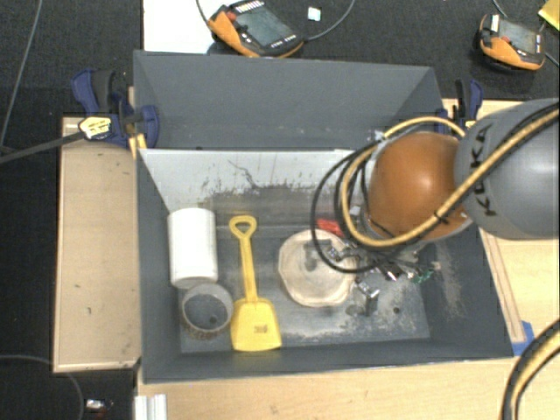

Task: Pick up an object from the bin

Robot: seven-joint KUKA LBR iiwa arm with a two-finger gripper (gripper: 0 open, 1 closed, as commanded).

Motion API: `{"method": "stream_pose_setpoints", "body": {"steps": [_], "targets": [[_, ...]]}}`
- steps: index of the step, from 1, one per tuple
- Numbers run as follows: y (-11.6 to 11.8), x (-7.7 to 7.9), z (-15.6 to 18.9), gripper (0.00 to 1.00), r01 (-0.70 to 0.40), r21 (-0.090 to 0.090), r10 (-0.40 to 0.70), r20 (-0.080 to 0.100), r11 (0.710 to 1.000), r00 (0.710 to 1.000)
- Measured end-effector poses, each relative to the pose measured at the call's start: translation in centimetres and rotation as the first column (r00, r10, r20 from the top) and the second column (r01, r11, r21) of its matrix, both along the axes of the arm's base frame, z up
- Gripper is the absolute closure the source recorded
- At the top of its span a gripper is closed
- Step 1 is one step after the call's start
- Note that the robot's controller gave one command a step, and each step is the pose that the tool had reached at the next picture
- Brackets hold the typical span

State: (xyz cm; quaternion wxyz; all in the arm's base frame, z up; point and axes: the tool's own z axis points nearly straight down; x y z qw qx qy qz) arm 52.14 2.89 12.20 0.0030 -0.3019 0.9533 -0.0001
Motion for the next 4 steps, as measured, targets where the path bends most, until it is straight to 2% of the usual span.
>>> {"method": "stream_pose_setpoints", "body": {"steps": [1,2,3,4], "targets": [[0.6,0.0,-4.1,0.0,0.29,0.002,-0.29,0.0,0.957,0.957],[2.0,-3.5,-4.7,1.0,0.084,0.004,-0.084,0.019,0.996,0.996],[2.0,-3.5,-4.6,1.0,0.083,0.004,-0.083,0.019,0.997,0.996],[2.0,-4.0,-2.0,1.0,0.083,0.002,-0.083,0.002,0.997,0.997]]}}
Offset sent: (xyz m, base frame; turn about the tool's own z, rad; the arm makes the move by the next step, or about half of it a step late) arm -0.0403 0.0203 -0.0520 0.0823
